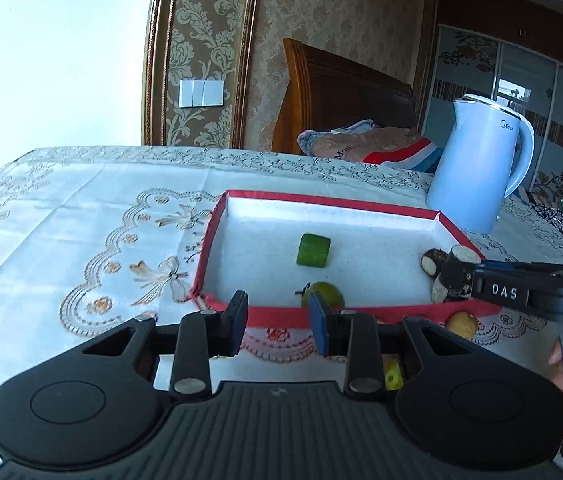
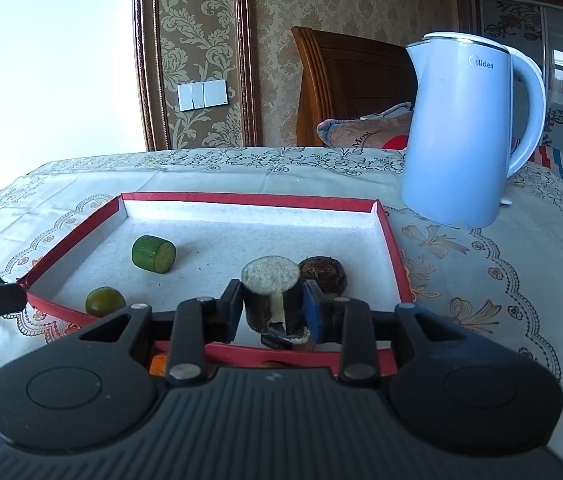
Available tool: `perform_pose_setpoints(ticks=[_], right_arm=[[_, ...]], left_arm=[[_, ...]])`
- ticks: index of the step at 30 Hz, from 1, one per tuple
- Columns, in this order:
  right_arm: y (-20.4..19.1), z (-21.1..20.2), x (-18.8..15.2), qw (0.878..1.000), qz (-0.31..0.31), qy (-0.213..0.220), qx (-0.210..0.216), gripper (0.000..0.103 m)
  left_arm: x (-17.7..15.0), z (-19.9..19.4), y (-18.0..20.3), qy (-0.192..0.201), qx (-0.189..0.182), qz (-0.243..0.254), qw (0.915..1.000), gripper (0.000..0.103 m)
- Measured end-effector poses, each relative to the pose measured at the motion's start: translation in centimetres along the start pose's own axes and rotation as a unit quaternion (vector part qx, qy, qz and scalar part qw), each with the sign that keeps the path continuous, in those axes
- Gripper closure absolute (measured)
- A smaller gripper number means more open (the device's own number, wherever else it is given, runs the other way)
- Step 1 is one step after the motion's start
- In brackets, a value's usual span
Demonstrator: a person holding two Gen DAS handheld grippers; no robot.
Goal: Organize fruits
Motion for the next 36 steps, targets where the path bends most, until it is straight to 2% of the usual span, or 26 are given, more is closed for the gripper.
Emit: perform_pose_setpoints(ticks=[4,8,10,11,12,17,21,27,28,30,36], right_arm=[[0.0,-0.2,-0.2,1.000,-0.001,0.003,-0.001,0.072],[0.0,-0.5,-0.4,1.000,0.000,0.004,0.001,0.072],[-0.1,-0.4,-0.4,1.000,-0.001,0.004,0.003,0.072],[-0.1,-0.4,-0.4,1.000,-0.001,0.004,0.003,0.072],[-0.2,-0.5,-0.4,1.000,-0.002,0.004,0.004,0.072],[-0.2,-0.6,-0.5,1.000,-0.004,0.005,0.003,0.072],[-0.1,-0.6,-0.6,1.000,-0.003,0.006,0.004,0.072],[-0.2,-0.7,-0.7,1.000,-0.005,0.007,0.004,0.072],[-0.2,-0.7,-0.7,1.000,-0.005,0.007,0.004,0.072],[-0.2,-0.7,-0.7,1.000,-0.003,0.006,0.005,0.072],[-0.3,-0.8,-0.8,1.000,-0.007,0.008,0.005,0.072]], left_arm=[[-1.9,-1.7,-1.3,-0.017,0.003,-0.014,0.9998,0.070],[-3.3,-3.8,-2.8,-0.010,0.030,-0.027,0.9991,0.070],[-3.9,-4.6,-3.3,-0.005,0.039,-0.032,0.9987,0.065],[-4.1,-4.8,-3.5,-0.008,0.040,-0.035,0.9985,0.057],[-4.5,-5.1,-3.8,-0.011,0.035,-0.038,0.9986,0.052],[-5.5,-6.5,-3.8,0.007,0.007,-0.053,0.9986,0.046],[-6.1,-6.2,-3.1,-0.005,-0.010,-0.048,0.9988,0.040],[-6.5,-4.7,-2.3,-0.031,0.024,-0.029,0.9988,0.041],[-6.5,-4.4,-2.3,-0.035,0.031,-0.024,0.9986,0.045],[-6.6,-4.1,-2.0,-0.040,0.040,-0.009,0.9984,0.063],[-6.4,-3.9,-1.6,-0.042,0.051,0.000,0.9979,0.063]])
Point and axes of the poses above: each gripper's, at about its wrist camera, not at the fingertips, and z roughly the way its jaws point, y to its right, x to its top, the point moved 1 cm from there along z, roughly the way its jaws point, and after that the axes turned 14 degrees about -x, right-handed, at the moved point
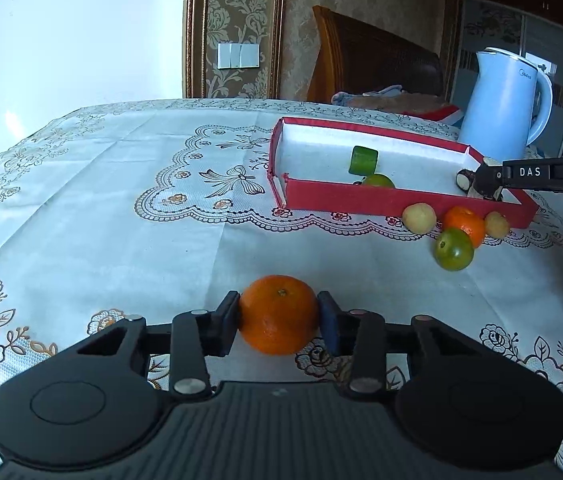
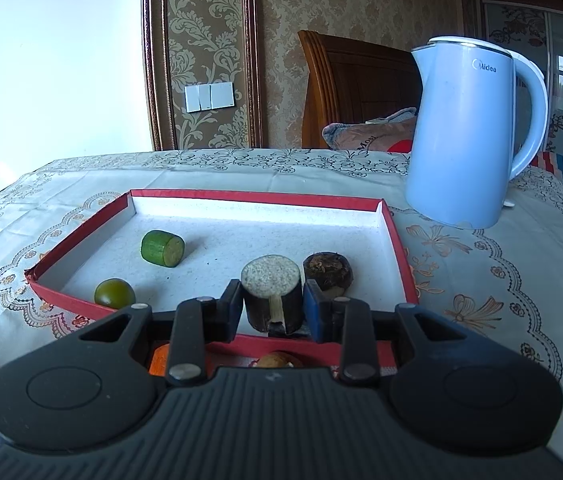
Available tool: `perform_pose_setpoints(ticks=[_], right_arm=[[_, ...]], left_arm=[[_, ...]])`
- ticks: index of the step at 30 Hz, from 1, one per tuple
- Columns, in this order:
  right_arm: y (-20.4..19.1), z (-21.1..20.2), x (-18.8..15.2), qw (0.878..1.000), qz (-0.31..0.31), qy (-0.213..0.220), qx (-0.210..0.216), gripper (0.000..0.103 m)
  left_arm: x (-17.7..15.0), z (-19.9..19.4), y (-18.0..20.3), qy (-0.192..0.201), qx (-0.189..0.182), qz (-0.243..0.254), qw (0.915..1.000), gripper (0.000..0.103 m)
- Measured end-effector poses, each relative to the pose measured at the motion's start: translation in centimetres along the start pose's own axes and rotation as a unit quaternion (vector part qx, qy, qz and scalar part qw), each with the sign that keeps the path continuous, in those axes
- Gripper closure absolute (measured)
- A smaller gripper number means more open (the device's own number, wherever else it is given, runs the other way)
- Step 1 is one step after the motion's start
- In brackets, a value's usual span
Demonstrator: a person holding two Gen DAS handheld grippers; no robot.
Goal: Organize fruits
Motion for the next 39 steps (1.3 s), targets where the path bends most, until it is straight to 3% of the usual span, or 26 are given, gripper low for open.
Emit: perform_pose_setpoints(ticks=[9,14,27,39], right_arm=[[0.0,0.0,0.1,1.000,0.004,-0.003,0.003,0.072],[0.0,0.0,0.4,1.000,0.004,0.001,0.003,0.072],[0.0,1.9,2.6,1.000,0.008,0.007,-0.013,0.072],[-0.9,5.8,3.3,0.999,0.000,-0.020,-0.026,0.072]], left_arm=[[4.7,1.7,2.4,0.018,-0.018,0.028,0.9993,0.063],[7.4,4.7,3.8,0.016,-0.045,0.013,0.9988,0.063],[10.9,11.6,5.0,0.002,-0.014,0.011,0.9998,0.063],[11.8,14.3,4.0,-0.006,0.011,0.006,0.9999,0.063]])
Point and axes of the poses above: each gripper's, at about its wrist camera, not at the fingertips, and z roughly the way its jaws point, y to its right, x to its top, the point moved 1 cm from there along z, roughly the way its jaws point, and after that the axes turned 14 degrees about -x, right-handed, at the moved point
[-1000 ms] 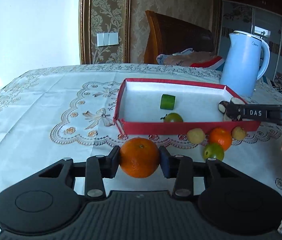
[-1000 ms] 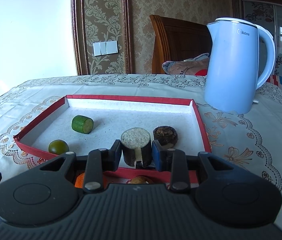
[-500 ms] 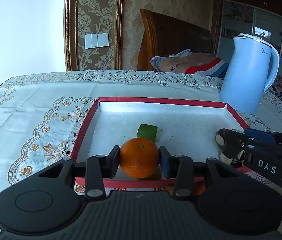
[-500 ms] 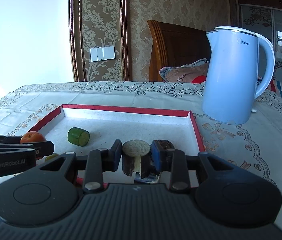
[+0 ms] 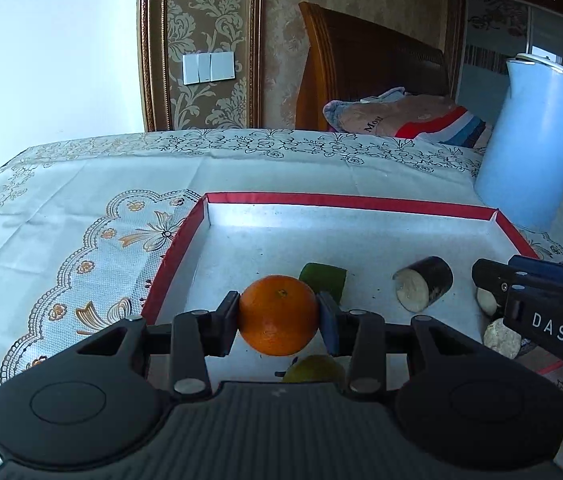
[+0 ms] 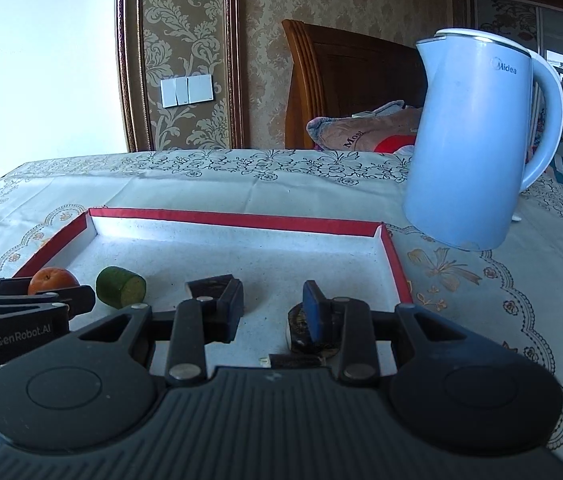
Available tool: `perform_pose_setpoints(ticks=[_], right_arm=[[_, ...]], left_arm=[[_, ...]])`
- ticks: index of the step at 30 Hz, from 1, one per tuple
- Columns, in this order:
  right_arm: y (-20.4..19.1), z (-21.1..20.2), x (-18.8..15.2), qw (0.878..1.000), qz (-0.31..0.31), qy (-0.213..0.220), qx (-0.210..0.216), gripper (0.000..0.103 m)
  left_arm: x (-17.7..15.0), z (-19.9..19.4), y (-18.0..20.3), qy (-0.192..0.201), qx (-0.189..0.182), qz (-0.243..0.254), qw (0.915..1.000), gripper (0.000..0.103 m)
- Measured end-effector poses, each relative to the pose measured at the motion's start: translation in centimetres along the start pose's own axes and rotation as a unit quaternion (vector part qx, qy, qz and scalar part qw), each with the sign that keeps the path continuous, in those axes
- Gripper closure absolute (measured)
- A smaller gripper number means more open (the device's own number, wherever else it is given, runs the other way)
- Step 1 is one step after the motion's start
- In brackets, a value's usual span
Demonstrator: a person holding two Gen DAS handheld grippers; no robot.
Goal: Organize fruits
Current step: 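Carry the orange into the tray while the right tool releases the slice there, then lower the orange into the tray and open the left tool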
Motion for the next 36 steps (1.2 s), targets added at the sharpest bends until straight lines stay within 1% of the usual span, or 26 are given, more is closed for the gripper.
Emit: perform_pose_setpoints(ticks=[4,8,11,13,14,15,16,17,20,22,24,27,30,36], right_arm=[[-0.2,0.7,-0.1,1.000,-0.002,-0.008,0.001,0.072],[-0.1,0.5,-0.1,1.000,0.004,-0.006,0.004,0.071],[0.0,0.4,-0.2,1.000,0.007,-0.004,0.003,0.046],[0.1,0.3,-0.1,1.000,0.006,0.001,0.000,0.039],[0.1,0.2,-0.1,1.000,0.007,0.003,-0.001,0.035],[0.1,0.1,-0.1,1.000,0.010,0.004,-0.003,0.028],[0.2,0.0,-0.1,1.000,0.012,0.006,-0.004,0.025],[0.2,0.0,-0.1,1.000,0.012,0.007,-0.004,0.025],[0.3,-0.1,-0.2,1.000,0.014,0.009,-0.007,0.022],[0.6,-0.3,-0.3,1.000,0.020,0.011,-0.010,0.012],[1.1,-0.6,-0.5,0.999,0.028,0.015,-0.013,0.011],[2.0,-1.3,-0.7,0.999,0.045,0.023,-0.015,0.005],[2.6,-1.7,-1.1,0.998,0.050,0.030,-0.022,0.005],[3.6,-2.6,-2.2,0.998,0.061,0.026,-0.020,0.005]], left_arm=[[0.0,0.3,-0.4,-0.003,-0.002,-0.010,0.9999,0.063],[-0.1,0.4,-0.4,-0.004,0.004,-0.005,1.0000,0.062],[-0.1,0.5,-0.3,-0.003,0.003,-0.002,1.0000,0.062],[-0.1,0.3,-0.2,0.003,0.009,-0.001,1.0000,0.061],[-0.1,0.1,-0.2,0.008,0.012,0.000,0.9999,0.056],[-0.1,0.0,-0.2,0.013,0.012,0.000,0.9998,0.049],[-0.1,-0.2,-0.2,0.017,0.011,-0.002,0.9998,0.045],[-0.1,-0.3,-0.2,0.021,0.008,-0.003,0.9997,0.040],[-0.1,-0.7,-0.1,0.029,0.009,-0.002,0.9995,0.038],[-0.3,-1.0,-0.2,0.032,0.009,-0.002,0.9995,0.038],[-0.5,-1.5,-0.3,0.035,0.004,-0.007,0.9994,0.038],[-0.8,-2.4,-0.5,0.045,0.000,-0.014,0.9989,0.038],[-1.4,-3.3,-0.6,0.049,-0.001,-0.017,0.9986,0.038],[-2.9,-5.5,-0.6,0.054,-0.024,-0.032,0.9977,0.038]])
Point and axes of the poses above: each gripper's, at about its wrist camera, not at the fingertips, and z roughly the way its jaws point, y to its right, x to its top, the point moved 1 cm from there along z, roughly the way its jaws point, and after that the axes turned 14 degrees about -x, right-handed, at the moved point
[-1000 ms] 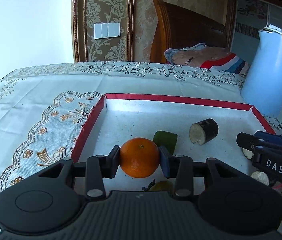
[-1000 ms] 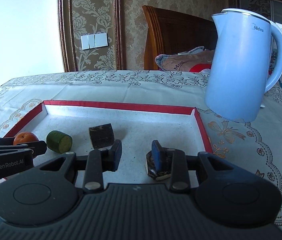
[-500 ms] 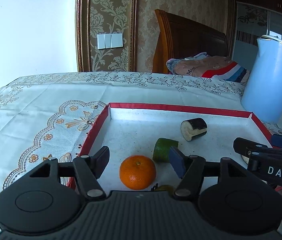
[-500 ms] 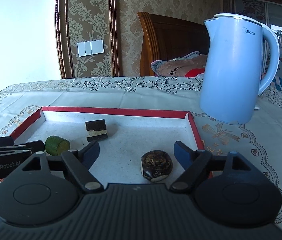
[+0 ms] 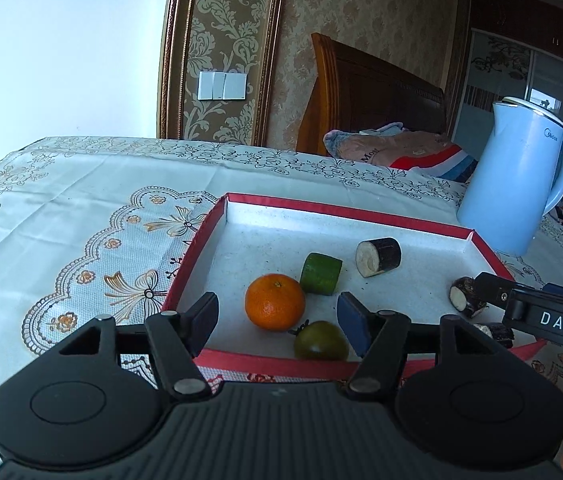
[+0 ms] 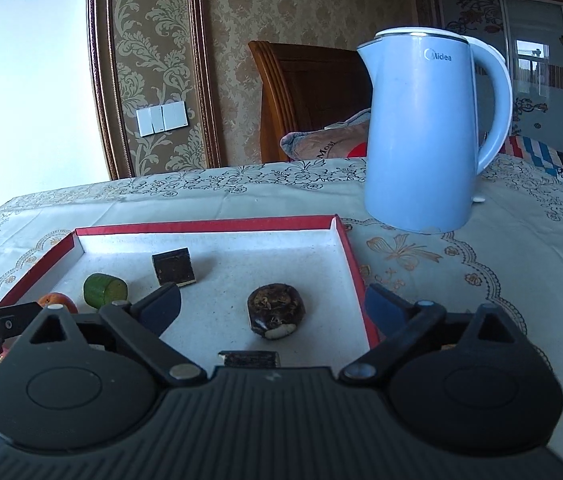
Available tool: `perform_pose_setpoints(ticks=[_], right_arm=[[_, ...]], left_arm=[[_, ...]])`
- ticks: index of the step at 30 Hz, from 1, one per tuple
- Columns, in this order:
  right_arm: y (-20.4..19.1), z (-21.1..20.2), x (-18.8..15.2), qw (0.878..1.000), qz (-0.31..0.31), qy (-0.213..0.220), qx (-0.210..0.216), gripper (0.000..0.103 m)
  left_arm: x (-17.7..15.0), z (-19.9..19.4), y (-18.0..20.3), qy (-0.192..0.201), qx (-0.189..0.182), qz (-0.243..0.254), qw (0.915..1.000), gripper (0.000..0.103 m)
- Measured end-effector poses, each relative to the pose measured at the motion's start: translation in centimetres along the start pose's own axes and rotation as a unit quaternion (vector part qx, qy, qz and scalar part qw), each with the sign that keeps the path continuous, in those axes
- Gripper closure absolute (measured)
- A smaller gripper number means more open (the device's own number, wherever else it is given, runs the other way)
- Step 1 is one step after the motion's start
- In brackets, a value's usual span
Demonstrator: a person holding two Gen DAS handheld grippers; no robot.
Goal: Organize fruits
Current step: 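Lift both open tools out of the tray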
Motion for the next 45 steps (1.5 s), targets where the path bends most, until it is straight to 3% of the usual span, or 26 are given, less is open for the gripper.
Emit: perform_pose_setpoints(ticks=[8,12,20,45], right_arm=[[1.7,-1.5,-1.0,1.000,0.017,0.006,-0.013,0.000],[2.3,-1.9,-1.9,1.000,0.016,-0.001,-0.020,0.000],[3.6,-3.1,-3.0,0.999,0.028,-0.004,-0.028,0.000],[3.1,-2.5,-3.4,0.999,0.011,-0.021,-0.041,0.000]], left_arm=[[-2.7,-3.0,1.7,-0.005,-0.033,0.032,0.9989,0.038],[-3.7,-3.4,2.0,-0.025,-0.063,0.031,0.9972,0.038],[-4.7,-3.8,3.0,-0.036,-0.077,0.045,0.9954,0.038],[-6.2,-1.8,5.7,-0.091,-0.071,0.113,0.9869,0.037]])
Point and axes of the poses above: each gripper's, at about its wrist camera, not at the fingertips, and z roughly the way its jaws point, y to its right, x to its top, the point moved 1 cm from there along z, roughly the way its jaws point, and after that the axes turned 14 degrees about -x, right-handed, at the moved point
